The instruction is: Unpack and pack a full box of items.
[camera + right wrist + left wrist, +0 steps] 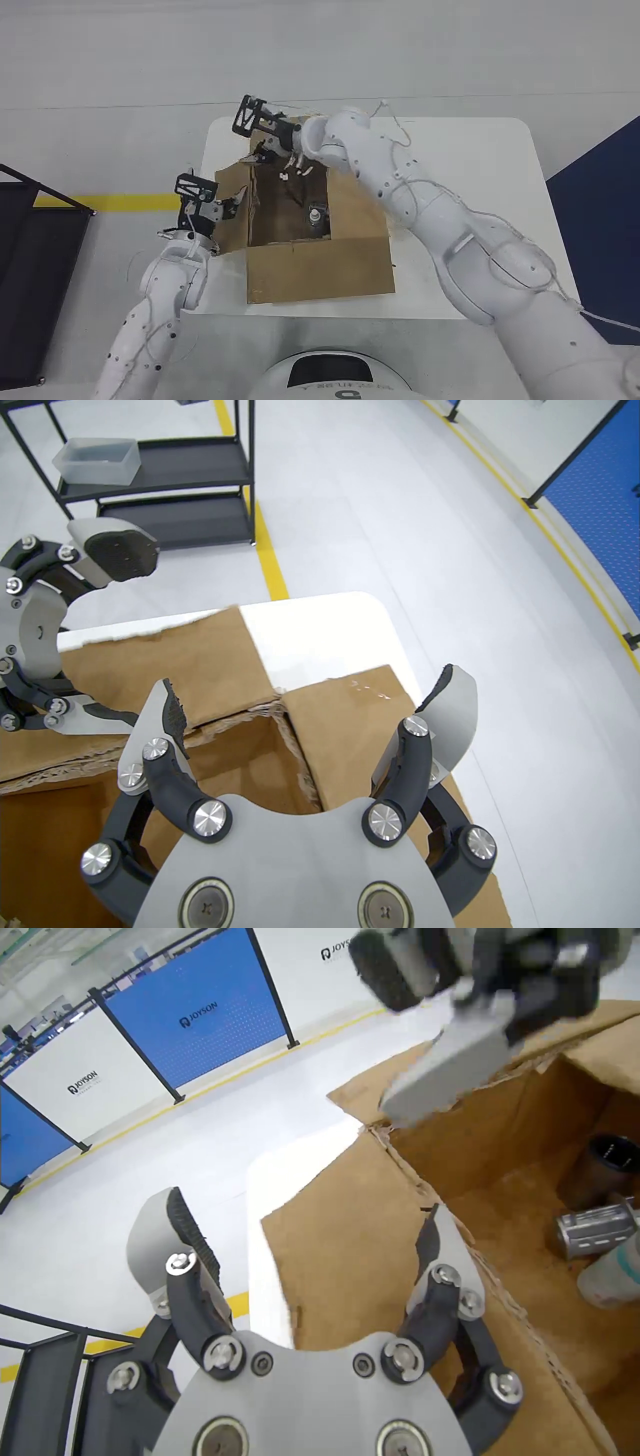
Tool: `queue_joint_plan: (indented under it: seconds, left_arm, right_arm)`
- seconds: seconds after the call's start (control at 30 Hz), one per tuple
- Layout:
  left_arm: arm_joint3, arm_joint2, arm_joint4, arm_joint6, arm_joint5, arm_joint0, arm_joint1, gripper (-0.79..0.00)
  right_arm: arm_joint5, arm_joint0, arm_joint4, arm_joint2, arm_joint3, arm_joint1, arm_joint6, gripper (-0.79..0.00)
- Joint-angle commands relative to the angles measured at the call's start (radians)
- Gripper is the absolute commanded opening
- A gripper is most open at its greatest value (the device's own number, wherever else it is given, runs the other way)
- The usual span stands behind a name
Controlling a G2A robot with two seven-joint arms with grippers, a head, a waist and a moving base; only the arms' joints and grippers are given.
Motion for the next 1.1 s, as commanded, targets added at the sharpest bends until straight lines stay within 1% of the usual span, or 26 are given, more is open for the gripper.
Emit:
queue_joint_plan:
  seconds: [0.0, 0.1, 0.2, 0.27, 0.33, 0.37, 0.43, 0.5, 0.57, 0.63, 0.77, 0.87, 0.97, 1.07]
  left_arm:
    - [0.013, -0.003, 0.0, -0.003, 0.0, -0.004, -0.001, 0.0]
    - [0.025, 0.0, 0.006, -0.008, -0.004, -0.01, -0.002, 0.0]
    - [0.026, -0.004, -0.003, -0.012, 0.005, -0.015, -0.004, 0.0]
    - [0.011, -0.016, -0.014, -0.011, 0.021, -0.021, -0.006, 0.0]
    - [-0.023, -0.038, -0.037, -0.007, 0.031, -0.025, -0.006, 0.0]
    - [-0.045, -0.05, -0.048, -0.005, 0.032, -0.026, -0.006, 0.0]
    - [-0.088, -0.07, -0.067, -0.012, 0.021, -0.033, -0.005, 0.0]
    - [-0.126, -0.073, -0.067, -0.025, -0.004, -0.049, -0.005, 0.0]
    - [-0.149, -0.049, -0.027, -0.045, -0.041, -0.073, -0.005, 0.0]
    - [-0.153, -0.001, 0.035, -0.068, -0.07, -0.106, -0.006, 0.0]
    - [-0.123, 0.121, 0.156, -0.105, -0.119, -0.166, -0.015, 0.0]
    - [-0.082, 0.199, 0.213, -0.14, -0.153, -0.197, -0.022, 0.0]
    - [-0.049, 0.245, 0.242, -0.16, -0.182, -0.211, -0.027, 0.0]
    - [-0.032, 0.272, 0.267, -0.165, -0.204, -0.214, -0.029, 0.0]
  right_arm:
    - [0.026, -0.043, -0.029, 0.074, -0.083, 0.051, -0.008, 0.0]
    - [0.064, -0.176, -0.1, 0.235, -0.295, 0.146, 0.017, 0.0]
    - [0.071, -0.406, -0.162, 0.448, -0.616, 0.237, 0.109, 0.0]
    - [0.064, -0.571, -0.187, 0.586, -0.812, 0.28, 0.182, 0.0]
    - [0.051, -0.707, -0.18, 0.694, -0.944, 0.307, 0.234, 0.0]
    - [0.043, -0.759, -0.168, 0.739, -0.983, 0.316, 0.248, 0.0]
    - [0.034, -0.839, -0.146, 0.809, -1.026, 0.329, 0.262, 0.0]
    - [0.026, -0.898, -0.129, 0.858, -1.046, 0.337, 0.263, 0.0]
    - [0.033, -0.945, -0.124, 0.9, -1.054, 0.344, 0.262, 0.0]
    - [0.045, -0.986, -0.12, 0.933, -1.054, 0.349, 0.26, 0.0]
    - [0.073, -1.039, -0.104, 0.977, -1.032, 0.356, 0.267, 0.0]
    - [0.075, -1.065, -0.088, 0.99, -1.014, 0.358, 0.238, 0.0]
    - [0.109, -1.076, -0.106, 0.994, -0.987, 0.36, 0.234, 0.0]
    - [0.143, -1.081, -0.112, 0.994, -0.949, 0.36, 0.236, 0.0]
